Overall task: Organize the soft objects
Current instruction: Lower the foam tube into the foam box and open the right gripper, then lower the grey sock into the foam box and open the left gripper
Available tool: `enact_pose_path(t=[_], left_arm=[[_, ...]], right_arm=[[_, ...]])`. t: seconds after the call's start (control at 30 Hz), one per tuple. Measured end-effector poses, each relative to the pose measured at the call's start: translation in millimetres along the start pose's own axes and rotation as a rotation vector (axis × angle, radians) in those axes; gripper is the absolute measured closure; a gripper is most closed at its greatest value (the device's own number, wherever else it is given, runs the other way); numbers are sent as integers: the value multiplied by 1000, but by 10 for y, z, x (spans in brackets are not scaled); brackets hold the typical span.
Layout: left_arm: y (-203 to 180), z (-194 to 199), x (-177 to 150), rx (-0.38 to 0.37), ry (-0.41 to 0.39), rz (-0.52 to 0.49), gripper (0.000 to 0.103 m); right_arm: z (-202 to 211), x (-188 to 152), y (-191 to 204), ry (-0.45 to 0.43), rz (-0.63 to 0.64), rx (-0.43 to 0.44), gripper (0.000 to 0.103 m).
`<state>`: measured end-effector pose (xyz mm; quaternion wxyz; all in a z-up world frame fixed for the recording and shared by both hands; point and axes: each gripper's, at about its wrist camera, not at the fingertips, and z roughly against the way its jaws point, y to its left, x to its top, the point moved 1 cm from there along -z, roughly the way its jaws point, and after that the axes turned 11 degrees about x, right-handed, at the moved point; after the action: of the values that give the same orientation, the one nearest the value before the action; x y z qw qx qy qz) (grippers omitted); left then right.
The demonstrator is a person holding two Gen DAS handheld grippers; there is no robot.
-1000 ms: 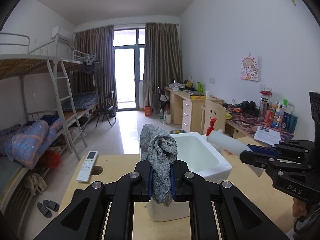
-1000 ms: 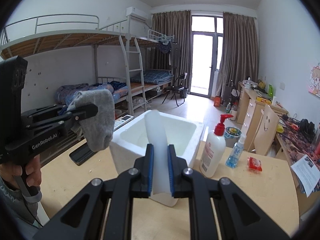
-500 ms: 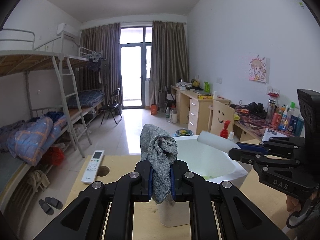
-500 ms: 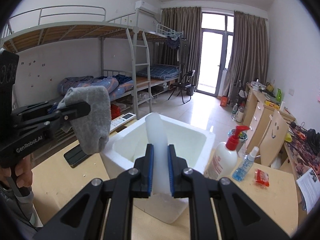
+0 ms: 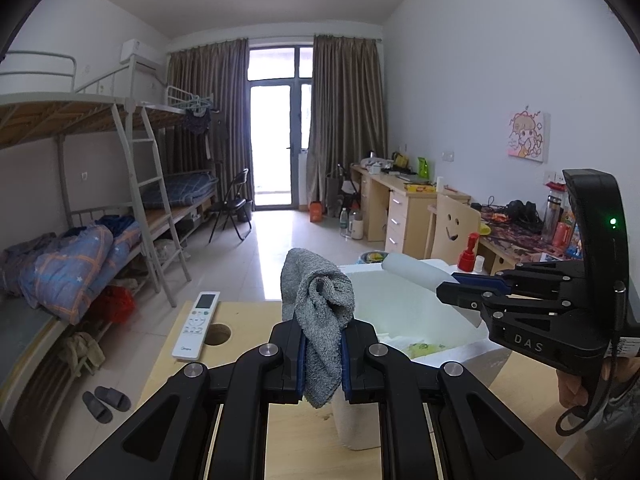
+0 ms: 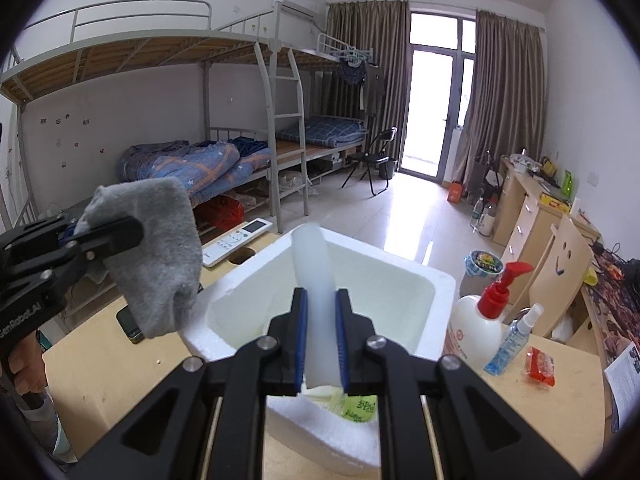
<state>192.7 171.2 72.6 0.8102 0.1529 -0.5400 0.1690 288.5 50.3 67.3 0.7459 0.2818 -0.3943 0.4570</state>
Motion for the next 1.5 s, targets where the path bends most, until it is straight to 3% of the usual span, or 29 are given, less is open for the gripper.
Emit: enact_pose_path(t=[0.37,0.53,0.57,0.7,0.8,1.5], left_arm=[[52,-28,5,1,7,9,90],[82,-31,12,0,5,13,89],[91,-29,19,-2,7,17,89],[116,3,48,-15,5,31,89],[137,46,60,-13,-4,33,89],[-70,60,215,-24,-27,-8,89]], right_arm=[[-179,-1,-82,35,-19,-20,86],[-197,2,-53,23,7,-60,76],[-201,0,-43,24,14,-71,71],[-127,-21,-48,-10,15,-108,19],[4,-22,-53,-60,6,-101,12],[495,-170,-52,-109,-15,-134,10]])
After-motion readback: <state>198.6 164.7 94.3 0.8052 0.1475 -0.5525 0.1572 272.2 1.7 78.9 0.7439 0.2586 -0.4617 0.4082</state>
